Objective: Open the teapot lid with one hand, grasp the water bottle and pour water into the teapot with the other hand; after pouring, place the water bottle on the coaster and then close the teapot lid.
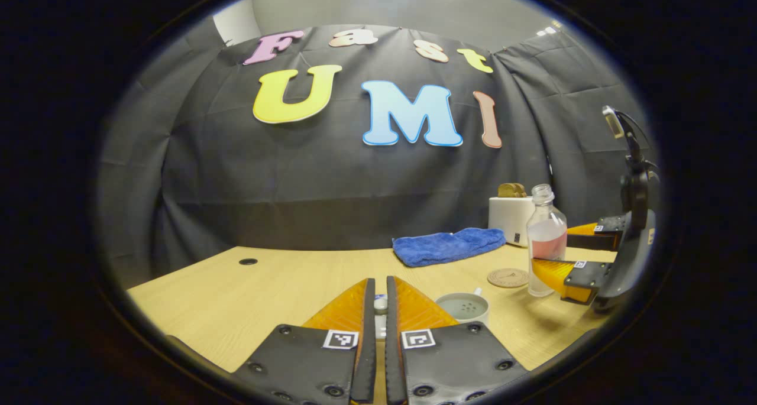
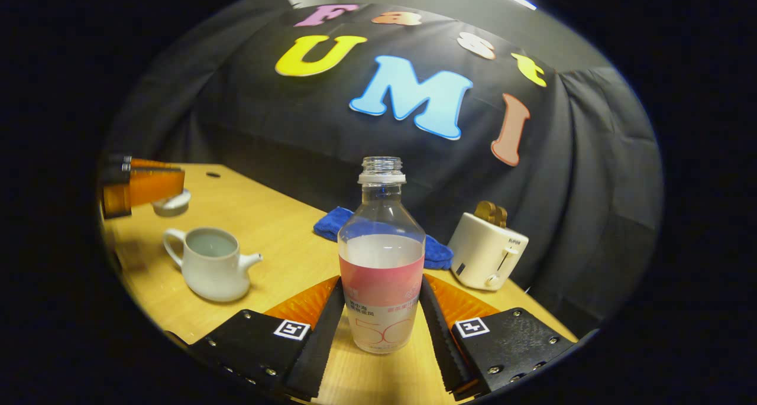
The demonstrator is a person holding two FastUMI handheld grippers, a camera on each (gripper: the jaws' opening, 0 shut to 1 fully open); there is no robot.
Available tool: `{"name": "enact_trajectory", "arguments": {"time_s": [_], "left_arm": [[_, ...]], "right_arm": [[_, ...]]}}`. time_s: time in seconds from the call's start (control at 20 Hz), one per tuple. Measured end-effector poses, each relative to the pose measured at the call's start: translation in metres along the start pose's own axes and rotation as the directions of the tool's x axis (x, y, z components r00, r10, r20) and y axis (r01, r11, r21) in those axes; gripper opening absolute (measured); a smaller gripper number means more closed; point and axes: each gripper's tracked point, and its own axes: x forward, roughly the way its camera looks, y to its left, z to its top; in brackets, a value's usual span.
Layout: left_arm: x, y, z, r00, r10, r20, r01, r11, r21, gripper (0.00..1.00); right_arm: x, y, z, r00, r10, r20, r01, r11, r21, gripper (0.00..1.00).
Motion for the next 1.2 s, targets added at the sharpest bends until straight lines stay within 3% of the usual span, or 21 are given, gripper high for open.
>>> {"name": "enact_trajectory", "arguments": {"time_s": [0.35,0.55,0.85,1.05,1.2], "left_arm": [[-0.001,-0.002,0.000,1.000,-0.029,0.004,0.029,1.000,0.000,0.12],[0.000,0.005,0.000,1.000,-0.026,0.001,0.026,1.000,0.000,0.14],[0.001,0.005,0.000,1.000,-0.027,0.002,0.027,1.000,0.000,0.13],[0.000,0.005,-0.001,1.000,-0.029,0.001,0.029,1.000,0.000,0.13],[0.000,0.005,0.000,1.000,-0.030,0.001,0.030,1.000,0.000,0.13]], "right_arm": [[0.001,0.016,0.005,0.999,0.040,0.034,-0.035,0.989,-0.141,0.74],[0.003,0.017,0.002,0.998,0.049,0.044,-0.035,0.960,-0.278,0.74],[0.004,0.021,0.004,0.994,0.078,0.073,-0.027,0.842,-0.538,0.74],[0.008,0.015,0.015,0.991,0.088,0.099,0.000,0.748,-0.664,0.70],[0.010,0.010,0.012,0.990,0.095,0.105,0.013,0.680,-0.734,0.74]]}}
